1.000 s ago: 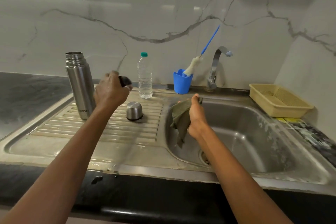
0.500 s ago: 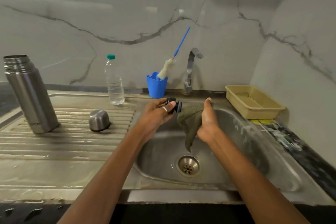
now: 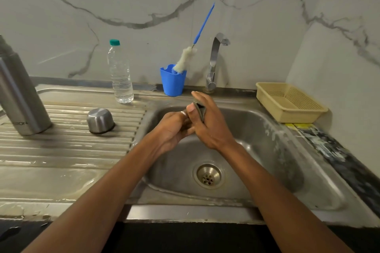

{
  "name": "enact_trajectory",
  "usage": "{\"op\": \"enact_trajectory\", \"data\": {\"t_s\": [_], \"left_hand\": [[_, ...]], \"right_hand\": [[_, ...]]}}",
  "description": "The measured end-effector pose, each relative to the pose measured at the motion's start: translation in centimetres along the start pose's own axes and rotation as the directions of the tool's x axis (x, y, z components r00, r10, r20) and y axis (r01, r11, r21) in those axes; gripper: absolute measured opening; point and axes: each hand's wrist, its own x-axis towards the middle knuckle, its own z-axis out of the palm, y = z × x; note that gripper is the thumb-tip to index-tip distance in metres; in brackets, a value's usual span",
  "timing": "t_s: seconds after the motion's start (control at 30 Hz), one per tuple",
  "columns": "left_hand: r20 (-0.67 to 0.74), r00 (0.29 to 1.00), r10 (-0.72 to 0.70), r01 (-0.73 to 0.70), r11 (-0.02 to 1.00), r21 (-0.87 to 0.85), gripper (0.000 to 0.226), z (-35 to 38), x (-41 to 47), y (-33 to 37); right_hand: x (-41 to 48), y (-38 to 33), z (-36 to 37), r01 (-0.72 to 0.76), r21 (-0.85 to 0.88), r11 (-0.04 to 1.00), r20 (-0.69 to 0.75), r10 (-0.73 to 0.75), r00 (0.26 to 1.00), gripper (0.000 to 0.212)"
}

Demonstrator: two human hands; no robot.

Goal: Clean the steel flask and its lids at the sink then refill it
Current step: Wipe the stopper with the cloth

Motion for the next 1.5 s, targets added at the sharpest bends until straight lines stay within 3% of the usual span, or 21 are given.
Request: {"op": "enact_trajectory", "data": {"t_s": [0.07, 0.13, 0.2, 0.23, 0.27, 0.33, 0.4, 0.5, 0.57, 0.63, 0.7, 0.73, 0.8, 0.87, 0.97, 1.07, 1.13, 1.2, 1.27, 1.37, 1.5], "left_hand": [[0.002, 0.999, 0.034, -0.034, 0.999, -0.015, 0.02, 0.2, 0.0, 0.1], [0.0, 0.999, 0.049, -0.049, 0.997, -0.052, 0.02, 0.4, -0.1, 0.2], [-0.001, 0.999, 0.046, -0.046, 0.996, -0.076, 0.024, 0.3, -0.1, 0.3], [-0.004, 0.999, 0.039, -0.039, 0.996, -0.08, 0.026, 0.2, -0.1, 0.4], [-0.001, 1.0, 0.03, -0.03, 0.996, -0.088, 0.027, 0.2, -0.1, 0.4], [0.02, 1.0, 0.007, -0.005, 0.995, -0.096, 0.022, 0.1, -0.1, 0.2], [0.039, 0.999, -0.008, 0.011, 0.997, -0.078, 0.019, 0.3, -0.2, 0.1], [0.051, 0.998, 0.045, -0.044, 0.999, -0.026, 0.022, 0.4, -0.2, -0.1], [0.085, 0.984, 0.157, -0.163, 0.983, 0.08, 0.031, 0.2, -0.2, -0.4], [0.145, 0.951, 0.274, -0.306, 0.908, 0.287, 0.033, -0.2, -0.4, -0.5], [0.173, 0.922, 0.347, -0.388, 0.807, 0.445, 0.025, -0.5, -0.5, -0.5], [0.177, 0.914, 0.364, -0.403, 0.781, 0.477, 0.025, -0.5, -0.5, -0.4], [0.192, 0.911, 0.364, -0.411, 0.782, 0.468, 0.031, -0.5, -0.5, -0.2], [0.138, 0.946, 0.292, -0.323, 0.873, 0.366, 0.036, 0.0, -0.7, 0.0], [0.012, 0.989, 0.147, -0.14, 0.909, 0.394, 0.067, 0.7, -0.7, 0.2], [-0.017, 0.976, 0.217, -0.175, 0.825, 0.537, 0.07, 0.4, -0.3, -0.3], [0.0, 0.948, 0.317, -0.262, 0.783, 0.565, 0.062, 0.0, -0.2, -0.4], [0.06, 0.915, 0.399, -0.344, 0.691, 0.636, 0.051, 0.0, -0.6, -0.4], [0.147, 0.886, 0.44, -0.414, 0.605, 0.681, 0.038, 0.3, -1.0, -0.4], [0.116, 0.923, 0.366, -0.342, 0.645, 0.683, 0.043, 0.4, -0.9, -0.2], [0.025, 0.986, 0.166, -0.152, 0.815, 0.56, 0.062, 0.5, -0.8, 0.2]], "right_hand": [[0.0, -0.2, -0.1, -0.006, 0.022, 1.0, -0.028, 0.006, 1.0, 0.079], [0.3, -0.3, -0.5, -0.112, 0.174, 0.978, 0.012, 0.112, 0.994, 0.082], [0.8, -0.3, -0.9, -0.292, 0.453, 0.842, 0.125, 0.264, 0.956, 0.083], [0.9, -0.1, -1.1, -0.321, 0.475, 0.819, 0.147, 0.286, 0.947, 0.078], [0.8, -0.1, -1.3, -0.284, 0.376, 0.882, 0.119, 0.258, 0.959, 0.067], [0.3, 0.6, -1.5, -0.114, -0.03, 0.993, 0.014, 0.114, 0.993, 0.053], [-0.1, 0.5, -1.7, 0.001, -0.341, 0.94, -0.053, -0.02, 0.998, 0.051], [0.0, 0.2, -1.6, 0.009, -0.488, 0.873, -0.143, -0.09, 0.986, 0.04], [0.3, -0.1, -1.5, -0.105, -0.425, 0.899, -0.187, 0.027, 0.982, 0.041], [0.7, 0.2, -1.3, -0.348, -0.18, 0.92, -0.161, 0.321, 0.933, 0.048], [0.6, 0.5, -1.1, -0.549, 0.119, 0.827, -0.024, 0.555, 0.832, 0.052], [0.5, 0.5, -1.3, -0.557, 0.144, 0.818, -0.017, 0.565, 0.825, 0.051], [0.2, 0.5, -1.7, -0.406, -0.016, 0.914, -0.155, 0.399, 0.904, 0.051], [-0.1, 0.4, -1.8, -0.192, -0.175, 0.966, -0.252, 0.144, 0.957, 0.048], [-0.2, 0.4, -1.2, 0.015, -0.257, 0.966, -0.187, -0.064, 0.98, 0.041], [-0.2, 0.3, -0.4, 0.022, -0.229, 0.973, -0.139, -0.056, 0.989, 0.042], [0.1, -0.2, -0.3, -0.174, 0.012, 0.985, -0.132, 0.174, 0.976, 0.049], [0.4, -0.6, -0.5, -0.466, 0.302, 0.832, 0.066, 0.469, 0.881, 0.053], [0.3, -0.7, -0.9, -0.596, 0.366, 0.715, 0.186, 0.571, 0.8, 0.054], [0.4, -0.3, -1.1, -0.46, 0.08, 0.884, -0.069, 0.465, 0.882, 0.058], [-0.4, -0.4, -1.2, -0.084, -0.269, 0.96, -0.175, 0.037, 0.984, 0.049]]}}
